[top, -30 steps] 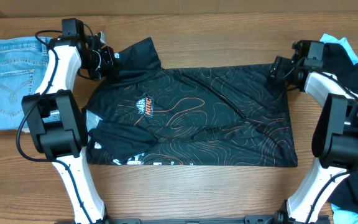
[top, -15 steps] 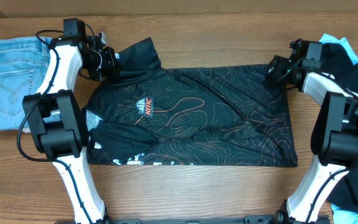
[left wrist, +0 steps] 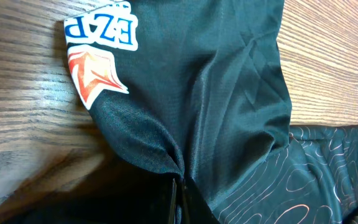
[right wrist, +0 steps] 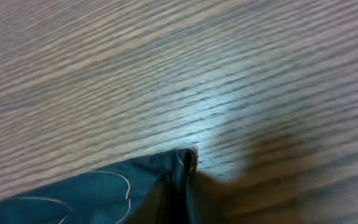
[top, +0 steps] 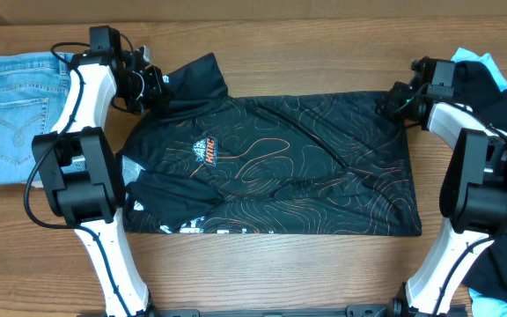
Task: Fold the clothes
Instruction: 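Fold the jersey's far half toward the near edge with both grippers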
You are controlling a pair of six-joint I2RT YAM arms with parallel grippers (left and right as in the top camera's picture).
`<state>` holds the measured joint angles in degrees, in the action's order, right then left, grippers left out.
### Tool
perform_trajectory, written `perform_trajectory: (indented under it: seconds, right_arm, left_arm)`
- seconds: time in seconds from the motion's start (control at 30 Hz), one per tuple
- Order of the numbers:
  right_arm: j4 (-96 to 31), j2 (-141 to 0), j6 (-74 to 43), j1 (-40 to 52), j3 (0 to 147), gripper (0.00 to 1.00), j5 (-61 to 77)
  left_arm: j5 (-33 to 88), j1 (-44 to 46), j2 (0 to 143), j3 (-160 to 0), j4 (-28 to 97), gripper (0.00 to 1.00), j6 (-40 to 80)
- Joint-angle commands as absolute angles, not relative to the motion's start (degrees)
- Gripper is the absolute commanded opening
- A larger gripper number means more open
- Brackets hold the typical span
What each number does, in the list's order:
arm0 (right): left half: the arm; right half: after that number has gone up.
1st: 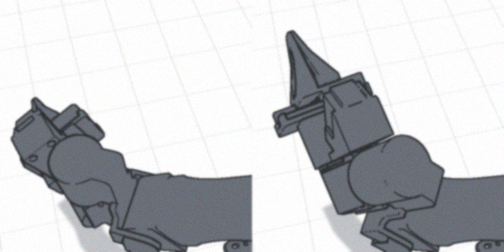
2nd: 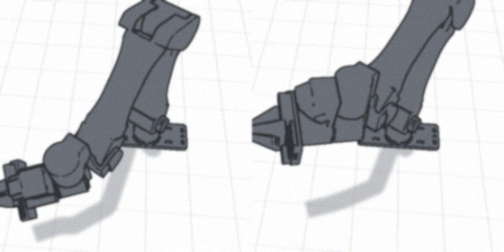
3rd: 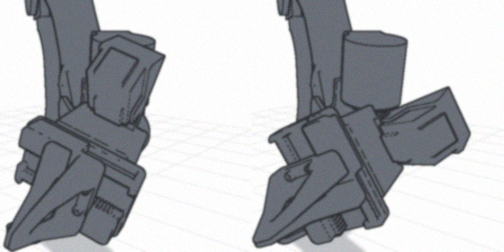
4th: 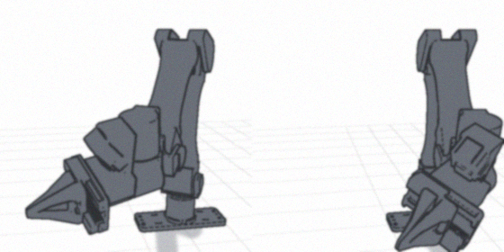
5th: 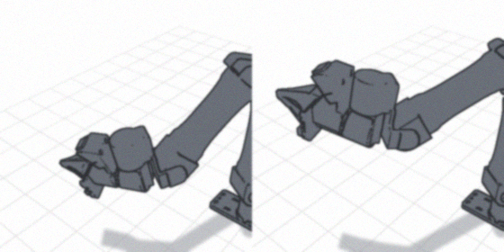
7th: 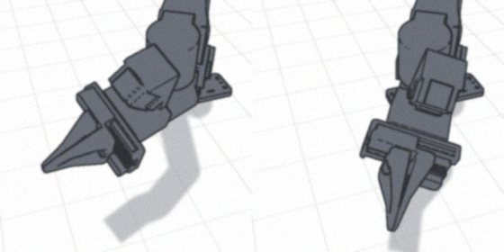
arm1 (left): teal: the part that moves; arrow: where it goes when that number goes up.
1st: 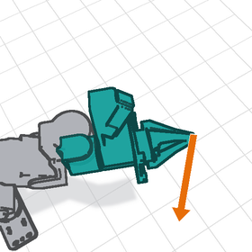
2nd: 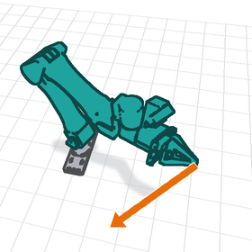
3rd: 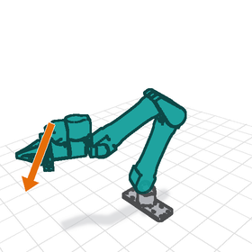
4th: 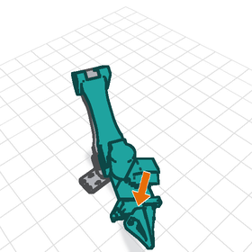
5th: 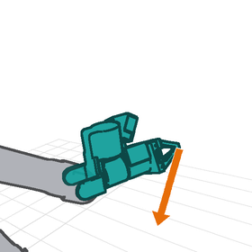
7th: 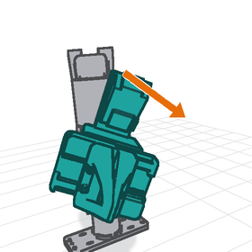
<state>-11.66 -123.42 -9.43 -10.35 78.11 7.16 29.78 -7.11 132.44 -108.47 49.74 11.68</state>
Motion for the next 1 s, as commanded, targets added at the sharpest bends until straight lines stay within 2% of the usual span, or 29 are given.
perform_trajectory:
  seconds: [0.0,0.3,0.57,0.77,0.97]
  right_arm:
    - [-13.5,-124.5,-11.9,-10.6,79.8,0.08,5.3]
    - [-28.4,-123.5,-12.0,-10.7,89.4,0.06,1.0]
    - [-52.5,-121.5,-12.1,-10.7,101.8,0.04,1.1]
    - [-71.4,-121.0,-12.1,-10.7,105.5,0.04,1.1]
    - [-83.3,-121.0,-12.0,-10.7,105.4,0.04,-0.9]
  left_arm:
    - [30.2,-6.9,130.7,-109.0,49.9,0.04,11.8]
    - [32.6,-7.6,125.3,-109.0,53.0,0.04,11.2]
    - [32.2,-7.7,119.8,-109.0,62.7,0.04,5.5]
    - [26.9,-7.7,119.6,-108.9,73.4,0.04,5.4]
    - [19.3,-7.6,119.6,-108.9,81.6,0.04,4.2]
